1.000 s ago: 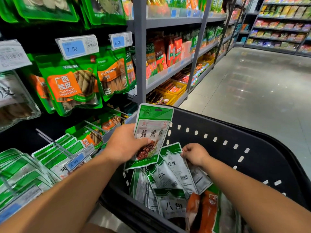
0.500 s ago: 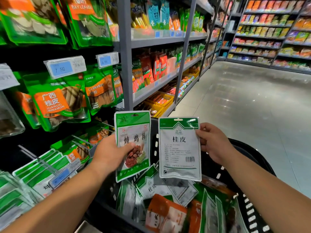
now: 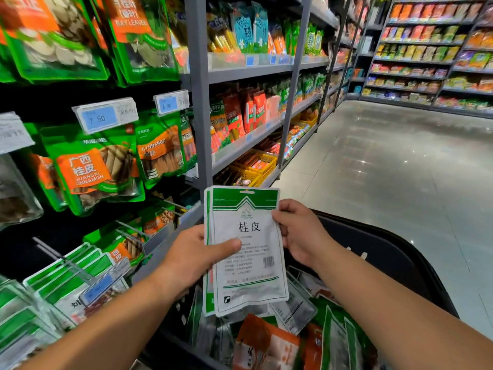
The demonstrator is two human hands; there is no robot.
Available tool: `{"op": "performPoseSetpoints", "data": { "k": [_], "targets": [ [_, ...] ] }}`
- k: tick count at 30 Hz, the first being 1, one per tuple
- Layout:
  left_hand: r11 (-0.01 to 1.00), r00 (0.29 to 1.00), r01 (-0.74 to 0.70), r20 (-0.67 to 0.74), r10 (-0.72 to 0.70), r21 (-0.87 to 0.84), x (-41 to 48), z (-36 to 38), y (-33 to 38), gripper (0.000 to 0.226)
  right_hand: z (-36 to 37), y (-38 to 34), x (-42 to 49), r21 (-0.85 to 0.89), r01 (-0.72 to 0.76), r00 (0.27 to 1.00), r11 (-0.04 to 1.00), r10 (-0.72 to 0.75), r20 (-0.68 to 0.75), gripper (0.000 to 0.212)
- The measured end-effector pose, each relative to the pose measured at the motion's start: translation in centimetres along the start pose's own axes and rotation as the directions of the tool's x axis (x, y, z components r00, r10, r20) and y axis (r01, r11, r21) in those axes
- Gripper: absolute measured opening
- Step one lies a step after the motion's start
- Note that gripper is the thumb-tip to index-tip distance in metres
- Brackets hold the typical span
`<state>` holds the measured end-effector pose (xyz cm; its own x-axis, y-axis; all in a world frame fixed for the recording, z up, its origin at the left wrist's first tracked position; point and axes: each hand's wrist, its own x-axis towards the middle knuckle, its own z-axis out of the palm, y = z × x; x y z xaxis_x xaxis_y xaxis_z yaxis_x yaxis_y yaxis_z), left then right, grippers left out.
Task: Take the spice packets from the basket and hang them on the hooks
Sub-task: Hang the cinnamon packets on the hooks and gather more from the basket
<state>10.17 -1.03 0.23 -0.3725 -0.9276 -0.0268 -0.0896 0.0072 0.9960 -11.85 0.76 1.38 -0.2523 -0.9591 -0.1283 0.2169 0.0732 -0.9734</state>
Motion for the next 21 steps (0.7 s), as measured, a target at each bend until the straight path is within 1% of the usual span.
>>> {"op": "performPoseSetpoints", "data": {
  "k": [3, 6, 9, 11, 13, 16, 18, 19, 21],
  "targets": [
    [0.998, 1.0, -0.014, -0.01, 0.015, 0.059, 0.3, 0.0, -0.4, 0.028, 0.8, 0.2, 0.0, -0.043, 0.035, 0.999, 0.998, -0.035, 0.002, 0.018],
    [0.992, 0.998, -0.009, -0.064, 0.017, 0.129, 0.8, -0.5, -0.7, 0.03, 0.0, 0.6, 0.5, -0.117, 0.049, 0.998, 0.992, -0.053, -0.034, 0.008],
    [0.98, 0.991, -0.033, -0.12, 0.057, 0.195, 1.0, -1.5, -0.8, 0.03, -2.0, 2.2, 1.4, -0.225, 0.005, 0.995, 0.974, -0.027, -0.096, 0.001],
    [0.963, 0.987, -0.052, -0.133, 0.089, 0.263, 1.1, -2.3, -0.9, 0.03, -3.7, 4.4, 2.1, -0.354, -0.071, 0.992, 0.933, 0.028, -0.126, 0.008],
    [0.949, 0.984, -0.069, -0.135, 0.115, 0.307, 1.0, -2.9, -0.8, 0.032, -5.3, 6.8, 2.8, -0.531, -0.148, 0.987, 0.834, 0.095, -0.126, 0.019],
    [0.938, 0.983, -0.088, -0.125, 0.137, 0.337, 0.7, -3.3, -0.7, 0.034, -6.8, 10.0, 3.6, -0.751, -0.206, 0.977, 0.628, 0.173, -0.124, 0.036],
    [0.938, 0.981, -0.084, -0.137, 0.137, 0.336, 0.7, -3.5, -0.7, 0.033, -7.1, 11.3, 3.9, -0.859, -0.221, 0.969, 0.462, 0.206, -0.138, 0.033],
    [0.938, 0.981, -0.083, -0.138, 0.136, 0.336, 0.8, -3.5, -0.8, 0.032, -7.1, 11.8, 3.9, -0.89, -0.23, 0.963, 0.395, 0.225, -0.149, 0.03],
    [0.936, 0.983, -0.08, -0.131, 0.131, 0.342, 0.8, -3.5, -0.7, 0.03, -7.0, 12.5, 4.0, -0.918, -0.249, 0.948, 0.309, 0.274, -0.165, 0.024]
  ]
}}
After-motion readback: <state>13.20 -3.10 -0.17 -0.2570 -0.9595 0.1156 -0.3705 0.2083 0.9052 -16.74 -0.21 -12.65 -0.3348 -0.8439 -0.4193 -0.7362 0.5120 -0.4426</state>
